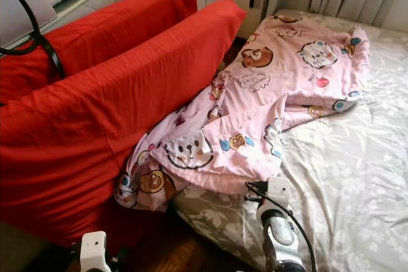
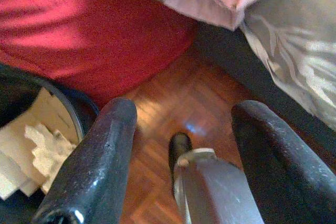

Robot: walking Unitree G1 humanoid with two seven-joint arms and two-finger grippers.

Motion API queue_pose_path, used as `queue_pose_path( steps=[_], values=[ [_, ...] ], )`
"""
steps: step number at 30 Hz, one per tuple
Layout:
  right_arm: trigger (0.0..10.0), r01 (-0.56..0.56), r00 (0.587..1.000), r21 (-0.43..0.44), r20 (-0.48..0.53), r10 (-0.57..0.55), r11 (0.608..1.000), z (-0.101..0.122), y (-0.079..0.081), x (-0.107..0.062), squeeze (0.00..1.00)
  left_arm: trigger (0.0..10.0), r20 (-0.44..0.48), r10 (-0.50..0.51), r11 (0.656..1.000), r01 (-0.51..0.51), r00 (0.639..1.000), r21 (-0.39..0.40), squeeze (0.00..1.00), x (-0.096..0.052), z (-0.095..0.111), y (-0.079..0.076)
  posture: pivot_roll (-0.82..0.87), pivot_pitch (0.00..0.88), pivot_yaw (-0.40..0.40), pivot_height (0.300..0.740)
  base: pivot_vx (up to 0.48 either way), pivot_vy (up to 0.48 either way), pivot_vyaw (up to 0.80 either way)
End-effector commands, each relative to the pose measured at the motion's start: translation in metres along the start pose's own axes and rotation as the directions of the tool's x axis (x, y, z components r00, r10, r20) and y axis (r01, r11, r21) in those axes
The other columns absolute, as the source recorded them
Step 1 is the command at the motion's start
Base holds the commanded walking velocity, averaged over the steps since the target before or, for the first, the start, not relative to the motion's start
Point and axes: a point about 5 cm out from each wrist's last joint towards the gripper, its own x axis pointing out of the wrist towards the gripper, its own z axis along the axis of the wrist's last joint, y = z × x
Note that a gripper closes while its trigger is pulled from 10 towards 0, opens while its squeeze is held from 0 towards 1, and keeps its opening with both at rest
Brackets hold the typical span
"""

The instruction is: Clean up the room

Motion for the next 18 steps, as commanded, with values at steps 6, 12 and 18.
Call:
queue_pose_path(
  steps=[6, 12, 18],
  values=[
    [10.0, 0.0, 1.0, -0.001, 0.017, 0.0, 1.0, -0.004, -0.003, -0.004, 0.0, 10.0, -0.115, 0.042, 0.999, -0.042, 0.992, 0.005, 0.0, -0.011, -0.028, 0.01, -0.04, 0.101, 0.013, 0.74, 0.0, 0.0, 0.0],
    [10.0, -0.001, 1.0, -0.019, 0.031, 0.002, 1.0, 0.0, -0.005, -0.004, 0.0, 10.0, -0.142, 0.037, 0.999, -0.037, 0.989, 0.003, 0.0, -0.013, -0.035, 0.008, -0.04, 0.104, 0.007, 0.74, 0.0, 0.0, 0.0],
    [10.0, -0.002, 0.999, -0.025, 0.038, 0.003, 1.0, 0.001, -0.005, -0.004, 0.0, 10.0, -0.144, 0.031, 1.0, -0.031, 0.989, 0.001, 0.0, -0.013, -0.035, 0.007, -0.04, 0.107, 0.006, 0.74, 0.0, 0.0, 0.0]
  ],
)
